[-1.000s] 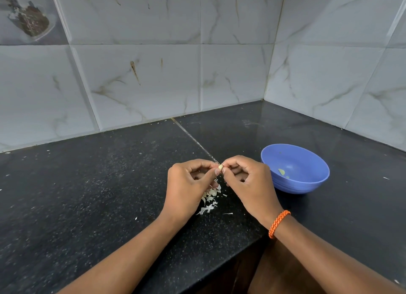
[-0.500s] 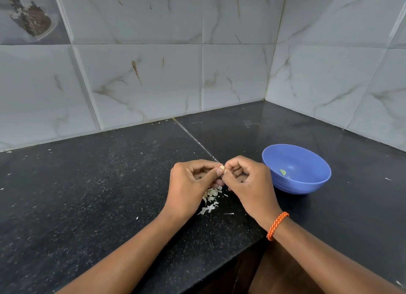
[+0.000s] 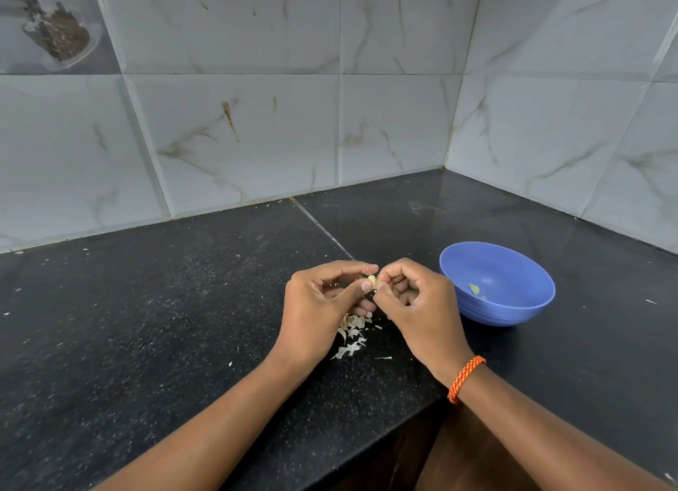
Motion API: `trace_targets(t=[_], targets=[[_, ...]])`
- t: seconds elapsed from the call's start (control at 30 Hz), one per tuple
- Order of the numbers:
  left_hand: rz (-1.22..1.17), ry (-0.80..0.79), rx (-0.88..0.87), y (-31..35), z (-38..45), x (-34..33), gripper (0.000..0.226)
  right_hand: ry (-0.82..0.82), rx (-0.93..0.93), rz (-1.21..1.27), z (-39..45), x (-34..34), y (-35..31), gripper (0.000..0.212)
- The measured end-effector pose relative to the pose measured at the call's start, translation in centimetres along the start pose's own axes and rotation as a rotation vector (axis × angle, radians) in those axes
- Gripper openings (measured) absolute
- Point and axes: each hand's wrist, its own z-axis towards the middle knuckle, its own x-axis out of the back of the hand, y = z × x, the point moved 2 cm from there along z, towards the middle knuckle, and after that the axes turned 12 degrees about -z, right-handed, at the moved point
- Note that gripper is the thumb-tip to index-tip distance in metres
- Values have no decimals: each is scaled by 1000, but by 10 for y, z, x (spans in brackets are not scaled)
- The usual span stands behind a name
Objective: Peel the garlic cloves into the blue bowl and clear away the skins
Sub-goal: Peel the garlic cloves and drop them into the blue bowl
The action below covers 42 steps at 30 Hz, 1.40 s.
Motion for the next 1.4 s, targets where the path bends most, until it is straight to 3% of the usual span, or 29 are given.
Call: trace_targets(t=[0.37, 0.6, 1.0, 1.4], targets=[[171, 57, -59, -2, -3, -1, 20, 72, 146, -211, -2, -2, -2, 19], [28, 45, 2, 0, -3, -1, 19, 50, 166, -170, -3, -2, -3, 17], [-135, 41, 126, 0, -2, 0, 19, 69, 11, -37, -2, 0, 1, 14], [-61, 107, 64, 2, 2, 8, 23, 33, -48, -59, -1, -1, 11, 22]])
